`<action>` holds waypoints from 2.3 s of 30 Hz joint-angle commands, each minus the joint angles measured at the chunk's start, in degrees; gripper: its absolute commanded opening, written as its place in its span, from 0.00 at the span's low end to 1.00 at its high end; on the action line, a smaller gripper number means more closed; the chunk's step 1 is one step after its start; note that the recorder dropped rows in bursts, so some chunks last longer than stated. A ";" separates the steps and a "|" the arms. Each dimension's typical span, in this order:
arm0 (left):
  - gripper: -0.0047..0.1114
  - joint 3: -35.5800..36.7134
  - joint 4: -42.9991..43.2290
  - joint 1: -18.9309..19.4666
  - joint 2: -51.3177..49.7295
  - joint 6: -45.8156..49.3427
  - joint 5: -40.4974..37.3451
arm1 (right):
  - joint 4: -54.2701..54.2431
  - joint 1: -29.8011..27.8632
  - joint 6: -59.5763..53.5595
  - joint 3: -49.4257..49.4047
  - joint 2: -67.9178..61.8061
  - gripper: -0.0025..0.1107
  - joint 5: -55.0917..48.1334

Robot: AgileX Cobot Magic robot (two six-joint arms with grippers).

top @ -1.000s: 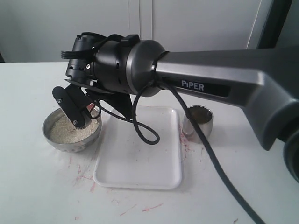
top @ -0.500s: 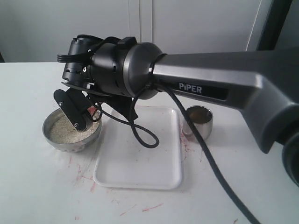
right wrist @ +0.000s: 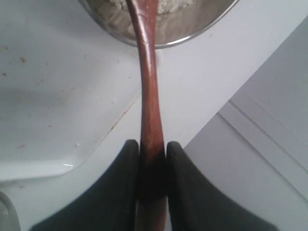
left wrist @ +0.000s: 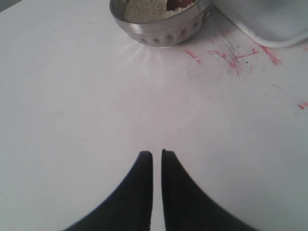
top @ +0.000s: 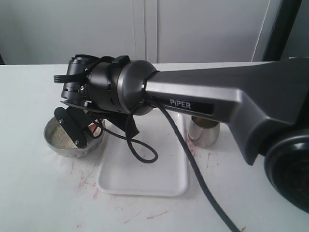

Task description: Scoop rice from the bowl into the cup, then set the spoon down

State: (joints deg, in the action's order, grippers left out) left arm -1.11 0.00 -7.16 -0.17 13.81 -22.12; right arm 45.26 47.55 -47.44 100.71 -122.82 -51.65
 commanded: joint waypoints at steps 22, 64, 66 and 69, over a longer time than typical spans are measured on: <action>0.16 0.53 0.00 -0.40 0.17 -0.33 -2.37 | -4.17 -0.21 15.95 -0.18 -0.03 0.02 0.20; 0.16 0.53 0.00 -0.40 0.17 -0.33 -2.37 | -24.07 -12.64 14.63 -14.00 20.23 0.02 -0.82; 0.16 0.53 0.00 -0.40 0.17 -0.33 -2.37 | -24.07 -13.52 14.63 -15.92 21.94 0.02 -0.48; 0.16 0.53 0.00 -0.40 0.17 -0.33 -2.37 | -24.07 -14.94 14.63 -18.82 24.61 0.02 1.20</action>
State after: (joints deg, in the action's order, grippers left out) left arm -1.11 0.00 -7.16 -0.17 13.81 -22.12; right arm 21.36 34.25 -32.42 84.22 -100.87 -52.16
